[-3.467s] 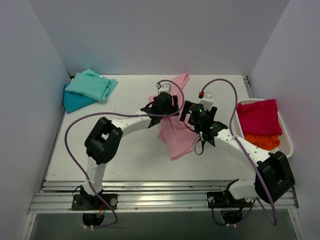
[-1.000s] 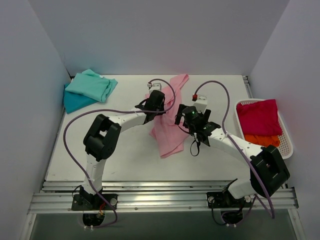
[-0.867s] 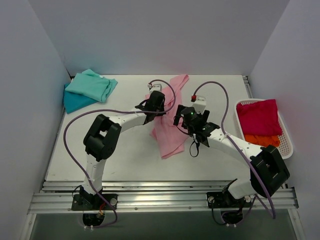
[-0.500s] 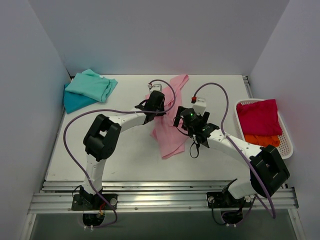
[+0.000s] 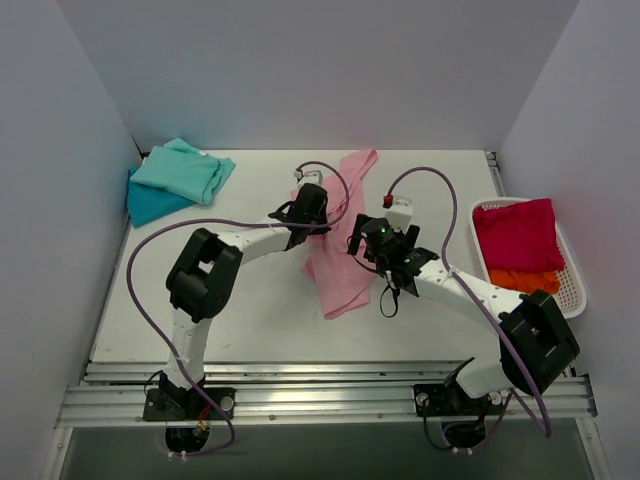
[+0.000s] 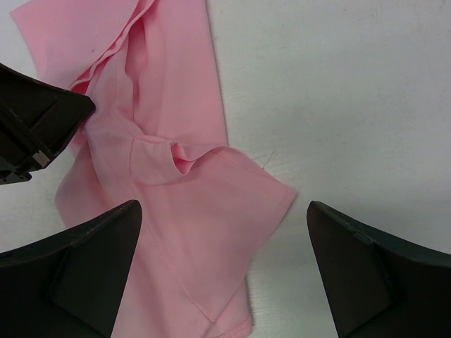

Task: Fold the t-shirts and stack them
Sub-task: Flatten out the tshirt

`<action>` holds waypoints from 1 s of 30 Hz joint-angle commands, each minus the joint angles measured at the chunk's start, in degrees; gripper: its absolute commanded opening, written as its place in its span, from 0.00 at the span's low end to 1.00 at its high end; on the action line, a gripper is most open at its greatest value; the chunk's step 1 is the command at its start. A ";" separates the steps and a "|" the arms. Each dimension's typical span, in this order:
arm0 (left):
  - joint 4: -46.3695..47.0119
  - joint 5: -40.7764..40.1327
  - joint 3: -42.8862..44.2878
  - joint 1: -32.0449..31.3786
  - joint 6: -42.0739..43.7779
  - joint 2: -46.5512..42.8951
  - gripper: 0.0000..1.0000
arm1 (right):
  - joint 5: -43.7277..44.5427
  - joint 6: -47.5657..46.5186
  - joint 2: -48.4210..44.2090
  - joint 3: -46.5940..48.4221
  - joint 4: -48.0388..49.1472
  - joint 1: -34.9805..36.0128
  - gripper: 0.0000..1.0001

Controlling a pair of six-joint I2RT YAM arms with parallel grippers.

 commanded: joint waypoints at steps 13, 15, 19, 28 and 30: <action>4.83 1.52 -3.17 2.39 -2.10 -4.58 0.09 | 2.40 0.88 0.22 -0.52 0.04 0.38 1.00; 5.10 1.70 -3.69 2.65 -2.27 -4.93 0.08 | 2.31 0.97 0.48 -0.52 0.21 0.38 1.00; 5.45 2.58 -4.48 3.70 -2.45 -5.90 0.08 | 2.04 0.88 1.27 -0.52 0.57 0.47 1.00; 6.94 4.77 -6.33 5.73 -2.54 -7.66 0.21 | 1.96 0.61 2.59 -0.17 0.92 0.47 1.00; 7.12 5.04 -6.59 5.90 -2.62 -7.57 0.22 | 2.13 0.53 2.77 -0.17 0.92 0.47 1.00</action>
